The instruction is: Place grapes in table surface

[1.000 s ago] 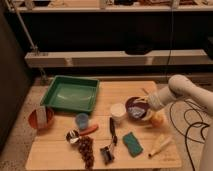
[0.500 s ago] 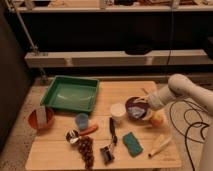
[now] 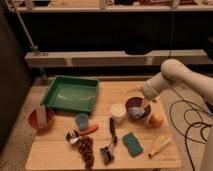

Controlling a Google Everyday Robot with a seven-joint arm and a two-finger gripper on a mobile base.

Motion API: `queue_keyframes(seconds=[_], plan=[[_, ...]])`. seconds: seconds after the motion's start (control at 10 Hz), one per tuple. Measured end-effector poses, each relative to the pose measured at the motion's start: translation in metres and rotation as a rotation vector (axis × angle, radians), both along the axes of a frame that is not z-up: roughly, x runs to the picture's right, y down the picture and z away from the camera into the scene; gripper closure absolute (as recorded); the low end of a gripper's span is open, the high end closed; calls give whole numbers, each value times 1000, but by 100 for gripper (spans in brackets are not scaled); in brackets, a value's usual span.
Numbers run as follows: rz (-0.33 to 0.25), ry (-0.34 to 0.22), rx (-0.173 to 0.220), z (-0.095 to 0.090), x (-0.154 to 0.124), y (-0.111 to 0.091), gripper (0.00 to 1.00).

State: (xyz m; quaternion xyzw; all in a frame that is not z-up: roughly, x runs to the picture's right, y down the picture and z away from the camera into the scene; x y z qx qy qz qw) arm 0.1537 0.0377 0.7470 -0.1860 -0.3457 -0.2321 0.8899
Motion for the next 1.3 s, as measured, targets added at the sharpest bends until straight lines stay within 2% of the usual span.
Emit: queue_keyframes(seconds=[0.2, 0.3, 0.4, 0.5, 0.6, 0.7, 1.1, 1.2, 1.3], plan=[[-97, -38, 55, -33, -29, -26, 35], [-193, -95, 95, -58, -58, -39, 35], [-259, -157, 119, -71, -80, -42, 35], [-347, -252, 142, -88, -106, -40, 35], [-415, -324, 160, -102, -122, -39, 35], [-448, -358, 167, -108, -128, -37, 35], [-456, -365, 168, -110, -129, -36, 35], [-476, -368, 176, -110, -130, -34, 35], [-535, -383, 196, -113, -136, -28, 35]])
